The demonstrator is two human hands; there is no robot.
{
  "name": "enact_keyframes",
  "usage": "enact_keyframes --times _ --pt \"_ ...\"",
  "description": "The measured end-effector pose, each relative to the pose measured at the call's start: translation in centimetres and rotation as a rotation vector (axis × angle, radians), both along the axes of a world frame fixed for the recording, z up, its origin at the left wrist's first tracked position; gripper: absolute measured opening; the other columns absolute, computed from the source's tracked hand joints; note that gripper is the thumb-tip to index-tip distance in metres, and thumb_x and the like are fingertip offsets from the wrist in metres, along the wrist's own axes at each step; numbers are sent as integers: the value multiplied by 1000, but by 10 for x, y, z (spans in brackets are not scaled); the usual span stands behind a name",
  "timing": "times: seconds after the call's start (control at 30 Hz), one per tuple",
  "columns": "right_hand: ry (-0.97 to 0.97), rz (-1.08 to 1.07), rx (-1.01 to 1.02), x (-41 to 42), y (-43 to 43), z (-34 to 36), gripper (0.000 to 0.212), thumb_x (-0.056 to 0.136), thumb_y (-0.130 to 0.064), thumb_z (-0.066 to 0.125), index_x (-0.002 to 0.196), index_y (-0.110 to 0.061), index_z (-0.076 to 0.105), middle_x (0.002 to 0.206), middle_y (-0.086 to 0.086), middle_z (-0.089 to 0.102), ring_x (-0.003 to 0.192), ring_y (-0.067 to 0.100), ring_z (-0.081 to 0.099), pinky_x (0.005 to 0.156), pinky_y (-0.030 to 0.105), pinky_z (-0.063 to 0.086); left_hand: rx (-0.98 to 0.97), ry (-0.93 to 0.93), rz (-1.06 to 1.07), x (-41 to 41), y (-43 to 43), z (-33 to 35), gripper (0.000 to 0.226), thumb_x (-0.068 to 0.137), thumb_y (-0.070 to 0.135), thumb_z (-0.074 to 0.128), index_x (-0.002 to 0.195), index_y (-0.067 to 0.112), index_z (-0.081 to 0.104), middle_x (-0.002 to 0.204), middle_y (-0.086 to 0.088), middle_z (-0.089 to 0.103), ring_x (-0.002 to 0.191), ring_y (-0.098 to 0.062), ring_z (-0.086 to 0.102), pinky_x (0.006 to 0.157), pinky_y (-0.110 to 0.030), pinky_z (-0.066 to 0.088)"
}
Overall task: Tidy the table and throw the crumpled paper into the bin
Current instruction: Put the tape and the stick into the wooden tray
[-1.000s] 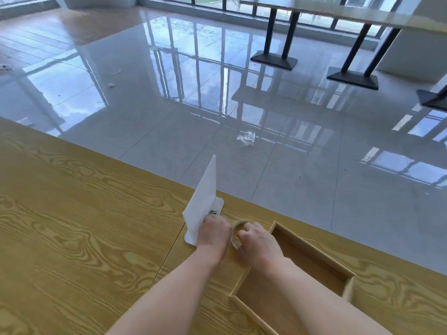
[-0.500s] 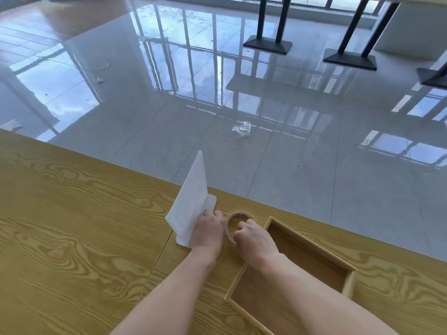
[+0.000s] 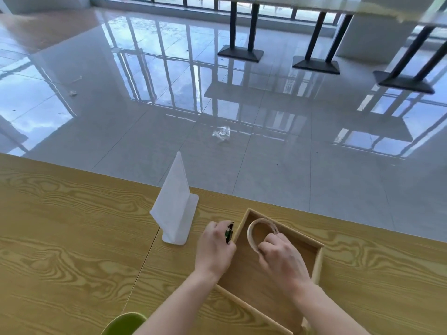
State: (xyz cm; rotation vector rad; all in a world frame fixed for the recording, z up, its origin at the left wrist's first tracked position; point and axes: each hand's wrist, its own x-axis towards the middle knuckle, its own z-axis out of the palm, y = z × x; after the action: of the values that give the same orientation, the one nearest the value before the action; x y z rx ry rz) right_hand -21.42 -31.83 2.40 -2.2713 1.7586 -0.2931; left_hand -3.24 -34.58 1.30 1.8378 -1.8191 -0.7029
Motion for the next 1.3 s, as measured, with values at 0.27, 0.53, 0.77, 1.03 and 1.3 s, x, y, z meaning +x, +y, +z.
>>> enact_keyframes --times 0.27,0.53,0.77,1.03,1.3 --pt "112 14 136 -30 36 -18 25 92 -18 45 87 -13 69 94 -2 58 100 17 50 79 32 52 -29 -291 -274 -60 13 -6 32 94 -1 43 118 15 56 106 -9 57 97 -26 58 78 -31 46" --pt "133 -18 125 -41 30 -30 20 90 -8 48 78 -12 64 89 1 58 97 20 51 75 33 53 22 -435 -310 -72 8 -26 29 96 -3 46 120 10 54 115 -9 53 104 -23 54 83 -30 49" --pt "129 17 79 -39 27 -38 19 89 -6 53 77 -13 65 87 1 58 94 21 53 72 32 53 -71 -344 -326 -57 19 -25 34 97 1 48 127 16 55 108 -2 56 95 -18 56 80 -27 52" --pt "-121 -222 -105 -62 62 -23 31 70 2 81 99 -8 75 91 -2 67 92 17 60 81 24 53 -37 -201 -177 -7 34 -19 41 90 15 65 131 17 57 112 0 61 98 -15 57 82 -23 50" --pt "-352 -778 100 -70 94 -30 45 83 -11 74 126 -8 60 116 3 59 104 21 60 91 37 51 115 -143 -59 -4 43 -26 28 96 15 55 122 20 63 96 4 60 86 -13 59 77 -27 51"
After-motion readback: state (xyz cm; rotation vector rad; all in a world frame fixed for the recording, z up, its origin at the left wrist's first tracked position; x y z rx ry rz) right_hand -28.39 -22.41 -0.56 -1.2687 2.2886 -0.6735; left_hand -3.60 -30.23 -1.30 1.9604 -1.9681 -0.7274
